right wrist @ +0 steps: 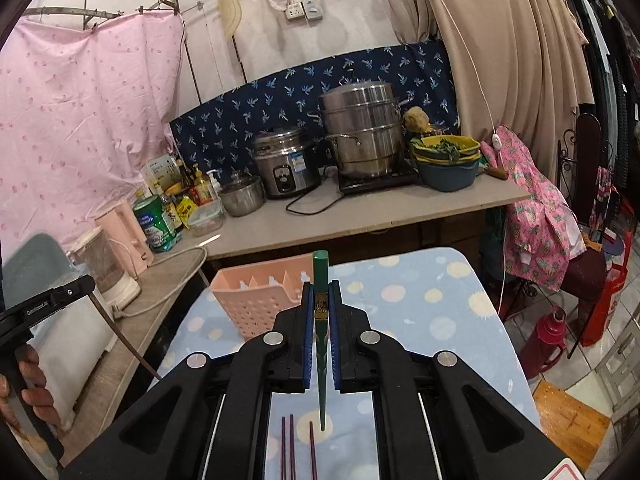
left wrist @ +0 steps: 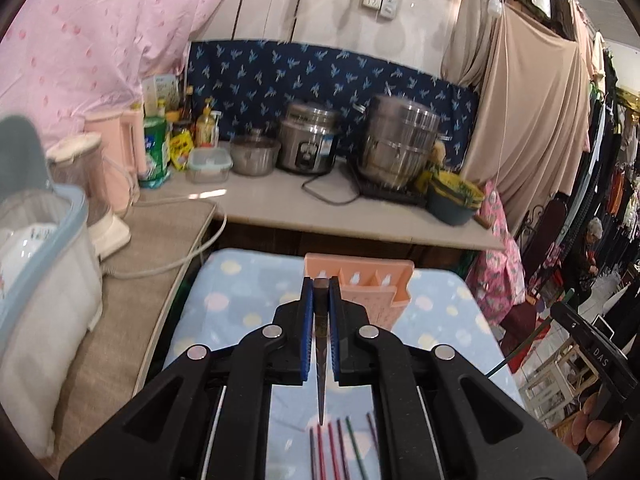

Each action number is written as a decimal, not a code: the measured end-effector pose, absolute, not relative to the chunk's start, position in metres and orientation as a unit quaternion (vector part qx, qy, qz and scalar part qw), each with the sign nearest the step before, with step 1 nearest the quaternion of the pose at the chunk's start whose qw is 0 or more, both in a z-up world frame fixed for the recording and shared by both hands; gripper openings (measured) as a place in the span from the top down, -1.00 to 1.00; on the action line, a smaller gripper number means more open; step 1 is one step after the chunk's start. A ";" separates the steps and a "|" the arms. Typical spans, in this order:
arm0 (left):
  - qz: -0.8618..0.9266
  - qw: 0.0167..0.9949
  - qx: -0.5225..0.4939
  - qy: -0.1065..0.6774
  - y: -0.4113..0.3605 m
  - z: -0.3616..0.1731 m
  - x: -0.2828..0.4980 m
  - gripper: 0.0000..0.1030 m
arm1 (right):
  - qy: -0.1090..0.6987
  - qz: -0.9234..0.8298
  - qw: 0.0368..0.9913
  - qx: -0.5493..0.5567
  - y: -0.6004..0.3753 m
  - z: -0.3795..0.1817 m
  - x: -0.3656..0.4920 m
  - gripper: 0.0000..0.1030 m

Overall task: Organize utensils
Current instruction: 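Lift both held chopsticks and carry them over the pink basket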

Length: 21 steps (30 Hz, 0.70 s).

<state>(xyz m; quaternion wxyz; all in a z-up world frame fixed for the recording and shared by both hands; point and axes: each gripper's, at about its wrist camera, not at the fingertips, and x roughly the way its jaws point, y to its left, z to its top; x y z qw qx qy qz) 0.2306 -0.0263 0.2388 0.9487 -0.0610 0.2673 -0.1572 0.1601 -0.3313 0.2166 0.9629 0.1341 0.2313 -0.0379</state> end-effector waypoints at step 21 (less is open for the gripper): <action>-0.137 0.971 -0.077 0.183 -0.075 0.303 0.341 0.87 | 0.184 -0.015 0.967 0.175 -0.357 0.273 0.304 0.86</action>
